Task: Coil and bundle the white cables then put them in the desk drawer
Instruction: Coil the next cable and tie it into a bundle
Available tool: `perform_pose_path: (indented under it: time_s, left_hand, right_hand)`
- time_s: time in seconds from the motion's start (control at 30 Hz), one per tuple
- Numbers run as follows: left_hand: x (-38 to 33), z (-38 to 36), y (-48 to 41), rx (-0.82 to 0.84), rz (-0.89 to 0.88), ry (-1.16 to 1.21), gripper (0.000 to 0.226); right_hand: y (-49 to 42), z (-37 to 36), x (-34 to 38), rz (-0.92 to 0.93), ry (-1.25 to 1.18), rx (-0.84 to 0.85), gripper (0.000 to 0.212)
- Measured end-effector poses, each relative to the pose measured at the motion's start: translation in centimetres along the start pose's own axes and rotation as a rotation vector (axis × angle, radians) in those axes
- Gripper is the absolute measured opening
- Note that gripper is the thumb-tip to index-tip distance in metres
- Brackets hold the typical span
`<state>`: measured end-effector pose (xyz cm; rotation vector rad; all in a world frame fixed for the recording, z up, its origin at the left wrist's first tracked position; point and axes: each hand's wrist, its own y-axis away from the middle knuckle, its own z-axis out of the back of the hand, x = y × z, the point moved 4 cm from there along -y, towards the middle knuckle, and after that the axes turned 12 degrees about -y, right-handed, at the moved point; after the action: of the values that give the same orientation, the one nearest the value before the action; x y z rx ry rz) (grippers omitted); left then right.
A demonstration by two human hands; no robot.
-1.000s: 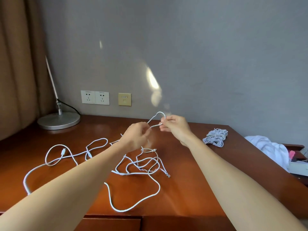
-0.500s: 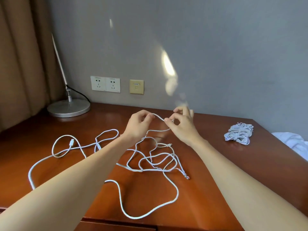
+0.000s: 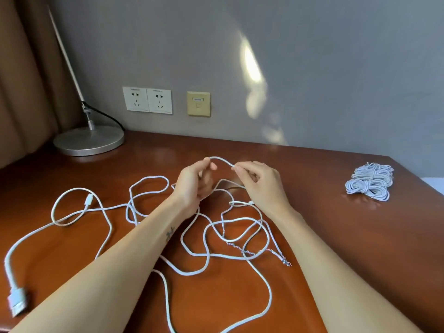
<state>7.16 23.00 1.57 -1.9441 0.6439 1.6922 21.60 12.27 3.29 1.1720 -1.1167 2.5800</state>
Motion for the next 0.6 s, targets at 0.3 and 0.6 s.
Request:
perform_pose_path:
  time_s: [0.3, 0.6]
  left_hand:
    - [-1.3, -1.1, 0.8, 0.201, -0.069, 0.304, 0.040]
    - [-1.0, 0.3, 1.1, 0.084, 0.039, 0.576, 0.040]
  right_hand:
    - [0.7, 1.1, 0.7, -0.061, -0.076, 0.033, 0.020]
    - [1.7, 1.9, 0.9, -0.162, -0.235, -0.009, 0.009]
